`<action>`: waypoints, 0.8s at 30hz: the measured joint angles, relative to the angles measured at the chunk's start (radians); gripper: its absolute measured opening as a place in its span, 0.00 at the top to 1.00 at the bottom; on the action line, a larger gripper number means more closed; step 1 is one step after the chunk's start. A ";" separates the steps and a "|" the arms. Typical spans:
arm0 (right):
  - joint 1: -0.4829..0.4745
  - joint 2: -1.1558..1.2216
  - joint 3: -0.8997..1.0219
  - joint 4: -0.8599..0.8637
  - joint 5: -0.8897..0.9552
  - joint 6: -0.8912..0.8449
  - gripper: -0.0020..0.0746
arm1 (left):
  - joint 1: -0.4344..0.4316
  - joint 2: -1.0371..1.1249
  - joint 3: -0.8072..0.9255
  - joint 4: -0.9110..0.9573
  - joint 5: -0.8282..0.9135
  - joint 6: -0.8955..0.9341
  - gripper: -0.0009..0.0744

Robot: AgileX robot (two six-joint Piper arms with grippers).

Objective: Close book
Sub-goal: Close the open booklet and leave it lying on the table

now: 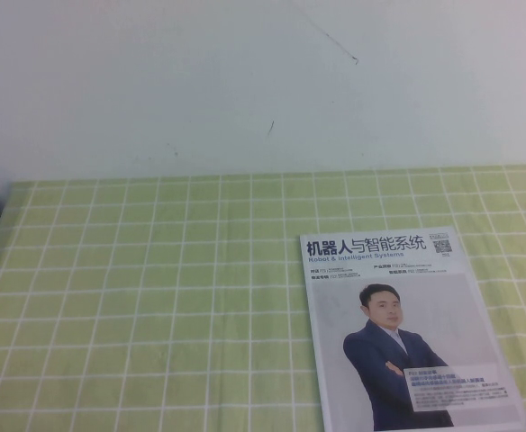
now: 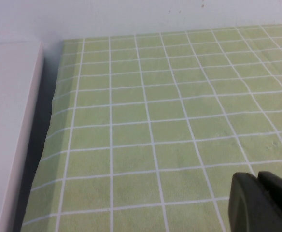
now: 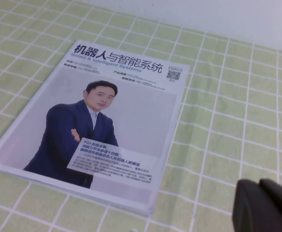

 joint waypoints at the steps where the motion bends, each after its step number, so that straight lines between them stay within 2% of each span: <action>1: 0.000 0.000 0.000 0.000 0.000 0.000 0.98 | 0.000 0.000 0.000 0.000 0.000 0.000 0.99; 18: -0.003 -0.056 0.009 0.000 -0.007 0.000 0.98 | 0.000 0.000 0.000 0.000 0.000 0.006 0.99; 24: -0.128 -0.172 0.049 -0.004 -0.066 0.000 0.98 | 0.000 0.000 0.000 0.000 0.000 0.006 0.99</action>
